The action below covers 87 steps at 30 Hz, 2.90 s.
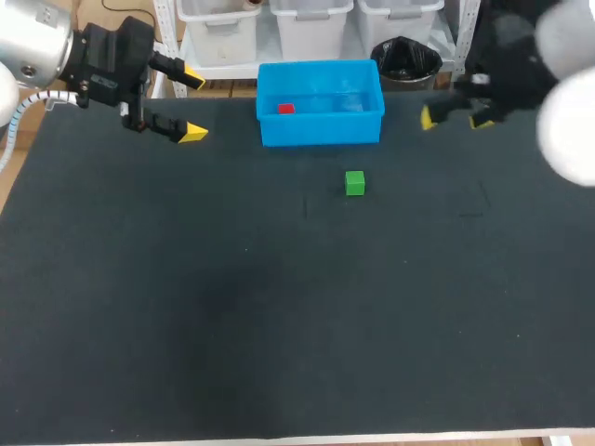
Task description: Use the left arm to pick the red cube and place it into the blue plastic box first, then use the right arm to grasp the green cube and put it into the same blue plastic box after the first action is fully finished.
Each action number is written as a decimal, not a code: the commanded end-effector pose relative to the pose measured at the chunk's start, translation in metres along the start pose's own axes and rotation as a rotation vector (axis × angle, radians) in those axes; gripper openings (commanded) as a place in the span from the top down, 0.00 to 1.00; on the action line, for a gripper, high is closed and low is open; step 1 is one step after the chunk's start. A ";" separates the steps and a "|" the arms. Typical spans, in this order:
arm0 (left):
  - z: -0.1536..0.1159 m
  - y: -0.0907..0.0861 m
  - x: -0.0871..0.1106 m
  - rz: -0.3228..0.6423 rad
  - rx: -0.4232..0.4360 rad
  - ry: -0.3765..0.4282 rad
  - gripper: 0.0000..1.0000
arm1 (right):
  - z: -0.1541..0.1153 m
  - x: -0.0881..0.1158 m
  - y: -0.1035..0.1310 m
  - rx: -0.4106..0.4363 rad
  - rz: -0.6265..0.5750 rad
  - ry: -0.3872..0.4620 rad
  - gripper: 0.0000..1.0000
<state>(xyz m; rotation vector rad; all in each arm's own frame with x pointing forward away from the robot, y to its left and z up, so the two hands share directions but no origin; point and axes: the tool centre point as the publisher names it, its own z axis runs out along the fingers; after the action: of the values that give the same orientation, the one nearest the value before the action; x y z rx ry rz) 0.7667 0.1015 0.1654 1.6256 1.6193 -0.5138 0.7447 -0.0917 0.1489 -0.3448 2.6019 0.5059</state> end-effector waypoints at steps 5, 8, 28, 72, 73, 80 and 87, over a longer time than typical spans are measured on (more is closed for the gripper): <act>0.000 0.000 0.001 0.003 0.000 -0.004 0.00 | 0.024 -0.030 0.026 0.166 -0.015 0.136 0.00; 0.000 0.000 0.001 0.003 0.000 -0.004 0.00 | 0.024 -0.030 0.026 0.166 -0.015 0.136 0.00; 0.000 0.000 0.001 0.003 0.000 -0.004 0.00 | 0.033 -0.030 0.035 0.245 -0.051 0.247 0.00; 0.000 0.000 0.001 0.003 0.000 -0.004 0.00 | 0.058 -0.052 0.085 0.337 0.118 0.505 0.00; 0.000 0.000 0.001 0.003 0.000 -0.004 0.00 | 0.058 -0.052 0.085 0.337 0.118 0.505 0.00; 0.000 0.000 0.001 0.003 0.000 -0.004 0.00 | 0.058 -0.052 0.085 0.337 0.118 0.505 0.00; 0.000 0.000 0.001 0.003 0.000 -0.004 0.00 | 0.068 -0.041 0.080 0.304 0.124 0.531 0.00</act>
<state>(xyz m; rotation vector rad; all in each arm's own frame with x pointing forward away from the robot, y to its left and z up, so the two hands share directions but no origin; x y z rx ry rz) 0.7668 0.1016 0.1657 1.6255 1.6204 -0.5141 0.7793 0.0178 0.1405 -0.2381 3.1712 0.0341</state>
